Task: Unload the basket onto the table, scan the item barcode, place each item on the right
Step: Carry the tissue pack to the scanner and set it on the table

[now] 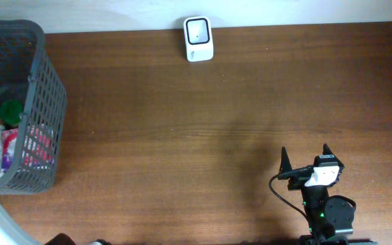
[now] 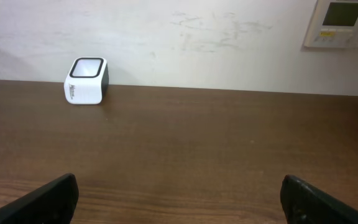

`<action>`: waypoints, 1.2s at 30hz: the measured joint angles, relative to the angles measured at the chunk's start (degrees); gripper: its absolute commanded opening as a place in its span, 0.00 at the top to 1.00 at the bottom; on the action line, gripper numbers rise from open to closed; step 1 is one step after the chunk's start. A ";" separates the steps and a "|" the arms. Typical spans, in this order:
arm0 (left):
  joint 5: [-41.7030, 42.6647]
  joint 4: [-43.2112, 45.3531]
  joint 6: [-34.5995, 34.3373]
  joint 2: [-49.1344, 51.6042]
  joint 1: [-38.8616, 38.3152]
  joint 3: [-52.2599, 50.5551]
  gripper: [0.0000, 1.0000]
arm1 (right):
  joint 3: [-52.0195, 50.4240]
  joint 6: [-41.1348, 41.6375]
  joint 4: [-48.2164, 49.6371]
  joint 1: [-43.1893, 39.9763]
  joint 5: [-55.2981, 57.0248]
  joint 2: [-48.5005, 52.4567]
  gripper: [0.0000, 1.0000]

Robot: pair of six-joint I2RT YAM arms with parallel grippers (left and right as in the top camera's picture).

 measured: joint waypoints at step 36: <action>-18.62 20.35 24.09 46.60 -64.87 -0.24 0.68 | 0.00 0.04 0.00 0.00 -0.02 0.00 0.01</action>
